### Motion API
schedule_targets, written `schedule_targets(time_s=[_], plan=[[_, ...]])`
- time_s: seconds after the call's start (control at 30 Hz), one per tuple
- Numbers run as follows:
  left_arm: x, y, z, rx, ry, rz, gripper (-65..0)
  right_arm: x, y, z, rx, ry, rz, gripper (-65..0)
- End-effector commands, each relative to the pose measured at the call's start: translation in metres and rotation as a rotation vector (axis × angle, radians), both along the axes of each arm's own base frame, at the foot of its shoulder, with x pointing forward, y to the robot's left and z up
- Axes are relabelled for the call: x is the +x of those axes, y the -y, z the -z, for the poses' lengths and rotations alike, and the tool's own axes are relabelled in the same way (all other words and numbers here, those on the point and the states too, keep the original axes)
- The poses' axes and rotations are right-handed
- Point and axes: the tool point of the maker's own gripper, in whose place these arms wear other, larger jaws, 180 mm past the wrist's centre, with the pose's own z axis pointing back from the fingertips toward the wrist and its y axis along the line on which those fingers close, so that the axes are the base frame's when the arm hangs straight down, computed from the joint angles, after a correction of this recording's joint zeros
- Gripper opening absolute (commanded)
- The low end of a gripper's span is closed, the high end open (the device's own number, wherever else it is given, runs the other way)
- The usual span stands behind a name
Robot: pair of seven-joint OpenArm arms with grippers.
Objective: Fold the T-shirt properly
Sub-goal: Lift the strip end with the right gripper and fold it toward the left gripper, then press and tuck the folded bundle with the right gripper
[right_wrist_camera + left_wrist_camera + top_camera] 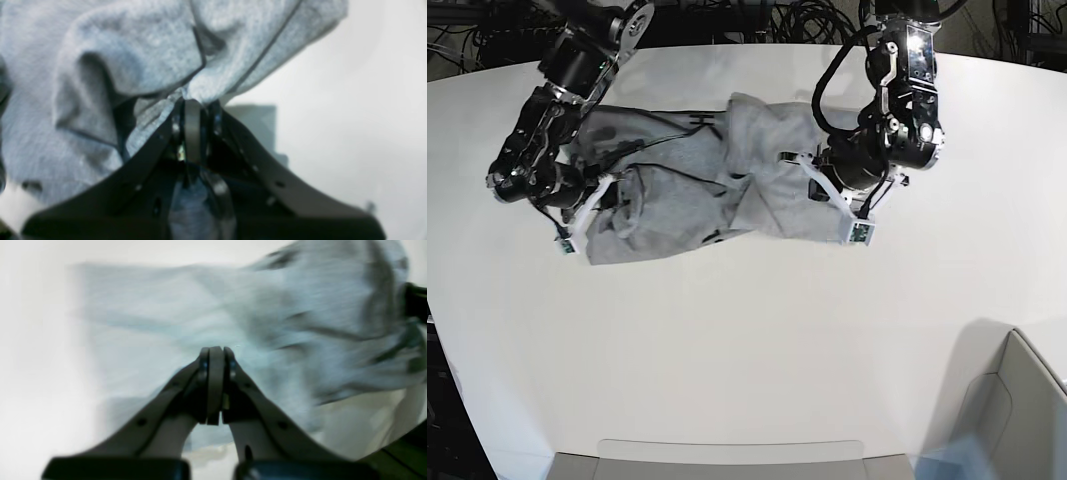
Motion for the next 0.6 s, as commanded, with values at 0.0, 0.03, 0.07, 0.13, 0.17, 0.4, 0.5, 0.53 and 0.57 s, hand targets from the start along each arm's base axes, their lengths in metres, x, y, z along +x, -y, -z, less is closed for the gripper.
schedule_targets(time_s=[0.0, 0.03, 0.07, 0.13, 0.17, 0.4, 0.5, 0.53, 0.57], plan=[[0.001, -0.005, -0.004, -0.008, 0.007, -0.023, -65.0, -0.021, 0.037, 0.003, -0.123, -0.119, 0.014, -65.0], [0.0, -0.011, -0.003, -0.006, 0.003, -0.04, -65.0, -0.013, 0.051, -0.007, -0.142, -0.096, 0.037, -65.0], [0.0, -0.014, -0.003, -0.004, 0.004, -0.052, -65.0, -0.009, 0.06, -0.013, -0.153, -0.082, 0.051, -65.0], [0.001, -0.023, -0.003, 0.0, 0.003, -0.078, -65.0, 0.001, 0.076, -0.027, -0.174, -0.048, 0.076, -65.0], [0.0, -0.026, -0.002, 0.002, -0.001, -0.088, -65.0, 0.004, 0.083, -0.032, -0.187, -0.039, 0.082, -65.0], [-0.01, -0.045, 0.006, 0.024, -0.031, -0.134, -65.0, 0.016, 0.096, -0.053, -0.231, 0.011, 0.091, -65.0], [-0.013, -0.051, 0.008, 0.044, -0.037, -0.131, -65.0, 0.026, 0.079, -0.069, -0.259, 0.075, 0.057, -65.0], [-0.013, -0.054, 0.008, 0.051, -0.037, -0.131, -65.0, 0.028, 0.071, -0.072, -0.271, 0.09, 0.037, -65.0], [-0.014, -0.054, 0.009, 0.051, -0.039, -0.131, -65.0, 0.028, 0.063, -0.077, -0.29, 0.109, 0.013, -65.0]])
